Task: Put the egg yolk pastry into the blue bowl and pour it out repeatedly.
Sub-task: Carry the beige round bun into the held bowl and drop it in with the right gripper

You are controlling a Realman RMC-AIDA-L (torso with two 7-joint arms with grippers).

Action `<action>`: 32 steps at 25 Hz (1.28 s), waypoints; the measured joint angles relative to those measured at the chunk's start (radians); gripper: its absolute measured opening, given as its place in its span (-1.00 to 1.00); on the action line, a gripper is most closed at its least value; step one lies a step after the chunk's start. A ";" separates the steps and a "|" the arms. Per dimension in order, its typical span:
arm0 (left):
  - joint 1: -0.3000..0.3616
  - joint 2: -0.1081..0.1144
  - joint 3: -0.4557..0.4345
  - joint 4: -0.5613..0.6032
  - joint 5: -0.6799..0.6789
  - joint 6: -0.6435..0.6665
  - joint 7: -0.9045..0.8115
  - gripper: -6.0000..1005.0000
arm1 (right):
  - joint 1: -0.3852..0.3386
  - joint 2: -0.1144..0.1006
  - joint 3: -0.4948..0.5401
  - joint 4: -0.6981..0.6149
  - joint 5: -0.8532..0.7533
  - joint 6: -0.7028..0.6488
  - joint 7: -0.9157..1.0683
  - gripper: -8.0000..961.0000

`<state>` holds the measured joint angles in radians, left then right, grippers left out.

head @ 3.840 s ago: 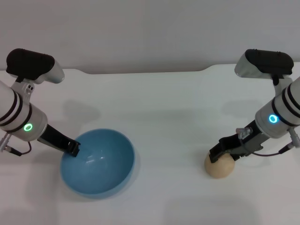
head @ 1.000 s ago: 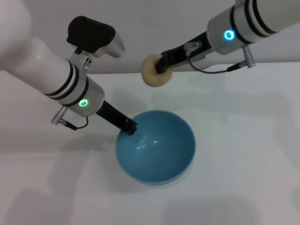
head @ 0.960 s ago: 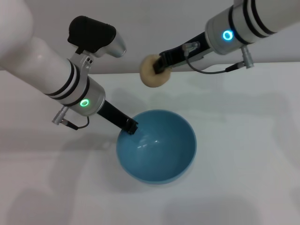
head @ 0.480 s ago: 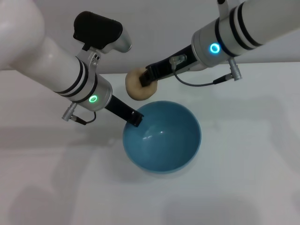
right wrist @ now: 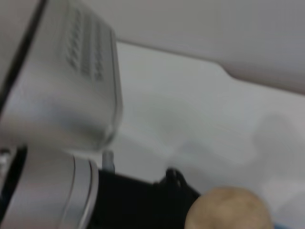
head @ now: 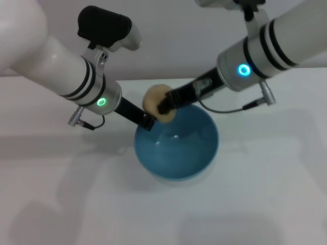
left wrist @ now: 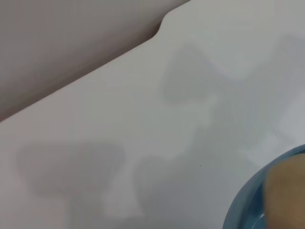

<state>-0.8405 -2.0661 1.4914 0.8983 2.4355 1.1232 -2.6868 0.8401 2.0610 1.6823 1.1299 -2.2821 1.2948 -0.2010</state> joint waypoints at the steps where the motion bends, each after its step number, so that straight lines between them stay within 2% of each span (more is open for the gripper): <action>1: -0.001 0.000 -0.001 0.000 0.000 -0.001 0.000 -0.99 | -0.010 0.001 0.002 0.008 -0.001 0.013 0.001 -0.78; 10: -0.003 0.004 -0.004 0.001 0.003 -0.012 -0.001 -0.99 | -0.068 -0.006 0.023 0.071 -0.017 0.074 0.016 -0.80; 26: -0.003 0.004 -0.005 0.001 0.004 -0.006 -0.001 -0.99 | -0.087 -0.008 0.057 0.077 -0.055 0.135 0.003 -0.78; 32: -0.003 0.004 -0.003 0.000 0.004 -0.003 -0.001 -0.99 | -0.086 0.000 0.056 0.078 -0.095 0.129 -0.011 -0.71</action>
<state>-0.8437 -2.0617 1.4887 0.8988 2.4390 1.1207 -2.6875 0.7537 2.0608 1.7379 1.2077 -2.3769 1.4236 -0.2120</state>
